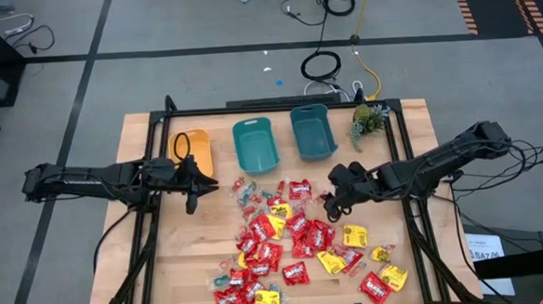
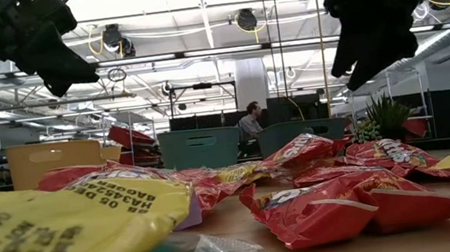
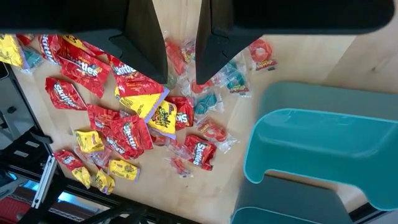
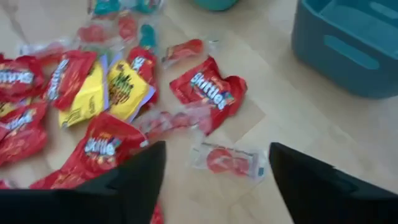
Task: Sort candy
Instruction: Put the red candy pack into the blue bin
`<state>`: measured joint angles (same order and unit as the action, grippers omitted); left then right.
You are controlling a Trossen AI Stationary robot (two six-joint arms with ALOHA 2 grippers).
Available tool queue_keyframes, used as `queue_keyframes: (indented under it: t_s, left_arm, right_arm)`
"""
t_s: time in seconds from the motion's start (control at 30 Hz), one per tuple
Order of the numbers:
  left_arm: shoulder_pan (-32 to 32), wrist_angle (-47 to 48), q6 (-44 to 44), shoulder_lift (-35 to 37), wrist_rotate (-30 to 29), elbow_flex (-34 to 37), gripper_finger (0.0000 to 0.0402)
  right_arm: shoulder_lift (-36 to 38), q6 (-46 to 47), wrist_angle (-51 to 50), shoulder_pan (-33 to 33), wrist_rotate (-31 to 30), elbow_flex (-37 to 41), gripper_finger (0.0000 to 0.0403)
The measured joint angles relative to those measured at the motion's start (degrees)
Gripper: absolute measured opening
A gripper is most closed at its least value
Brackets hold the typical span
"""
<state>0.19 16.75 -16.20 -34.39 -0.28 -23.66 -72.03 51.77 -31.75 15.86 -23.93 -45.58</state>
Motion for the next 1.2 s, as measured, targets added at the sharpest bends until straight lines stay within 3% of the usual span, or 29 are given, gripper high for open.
queue_keyframes:
  t_s: [0.27, 0.43, 0.6, 0.8, 1.2]
  left_arm:
    - [-0.1, 0.0, 0.1, 0.0, 0.0, 0.0, 0.0093]
    - [-2.6, -1.3, 0.0, -0.4, -0.9, 0.0, 0.0093]
    - [-9.1, -6.1, 0.0, -2.8, -4.6, 0.0, 0.0093]
    - [-15.1, -7.4, 0.0, -7.0, -10.4, 0.0, 0.0092]
    - [-17.8, -7.4, -0.1, -8.7, -10.5, 0.0, 0.0092]
  right_arm:
    - [0.0, -0.1, 3.0, -0.5, 0.1, 0.0, 0.0336]
    - [-0.1, -14.9, 13.0, -0.2, 0.2, 0.0, 0.0336]
    - [-3.1, -28.0, 22.6, 1.7, -0.1, -0.4, 0.0336]
    - [-12.2, -32.5, 22.2, 3.2, 3.6, -4.1, 0.0336]
    - [-27.2, -29.9, 13.3, 3.5, 10.4, -12.4, 0.0298]
